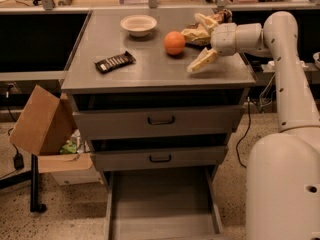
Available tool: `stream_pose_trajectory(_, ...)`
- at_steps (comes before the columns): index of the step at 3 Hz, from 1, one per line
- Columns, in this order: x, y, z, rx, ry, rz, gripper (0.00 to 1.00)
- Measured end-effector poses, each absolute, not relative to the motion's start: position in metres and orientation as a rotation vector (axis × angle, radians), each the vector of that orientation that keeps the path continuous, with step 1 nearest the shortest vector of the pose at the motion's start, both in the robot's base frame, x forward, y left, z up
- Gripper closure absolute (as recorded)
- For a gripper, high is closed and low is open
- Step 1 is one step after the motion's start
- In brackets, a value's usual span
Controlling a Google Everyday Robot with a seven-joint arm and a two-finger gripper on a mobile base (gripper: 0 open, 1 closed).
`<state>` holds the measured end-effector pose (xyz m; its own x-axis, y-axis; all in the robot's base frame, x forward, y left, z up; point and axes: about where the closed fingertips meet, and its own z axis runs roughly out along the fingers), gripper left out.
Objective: Pick orange from bottom drawer and place on counter
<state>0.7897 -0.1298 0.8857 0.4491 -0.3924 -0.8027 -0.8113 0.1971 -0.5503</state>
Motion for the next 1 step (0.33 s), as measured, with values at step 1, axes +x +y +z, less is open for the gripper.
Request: stream_pose_trajectory(1,0.7903,-0.1359,0.8950,-1.386,1.119,0.383,0.00)
